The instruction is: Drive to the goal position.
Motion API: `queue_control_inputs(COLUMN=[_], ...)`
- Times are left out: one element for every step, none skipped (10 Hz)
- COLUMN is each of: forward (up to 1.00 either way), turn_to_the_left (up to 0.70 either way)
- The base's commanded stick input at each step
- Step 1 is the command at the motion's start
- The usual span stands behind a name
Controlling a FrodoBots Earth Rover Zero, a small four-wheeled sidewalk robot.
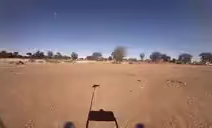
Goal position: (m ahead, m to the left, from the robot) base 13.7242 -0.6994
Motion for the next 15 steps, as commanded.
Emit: queue_control_inputs(forward=[0.5,0.5,0.5,0.5,0.5,0.5,0.5,0.5,0.5,0.5,0.5,0.5,0.5,0.5,0.5], turn_to_the_left=[0.0,0.0,0.0,0.0,0.0,0.0,0.0,0.0,0.0,0.0,0.0,0.0,0.0,0.0,0.0])
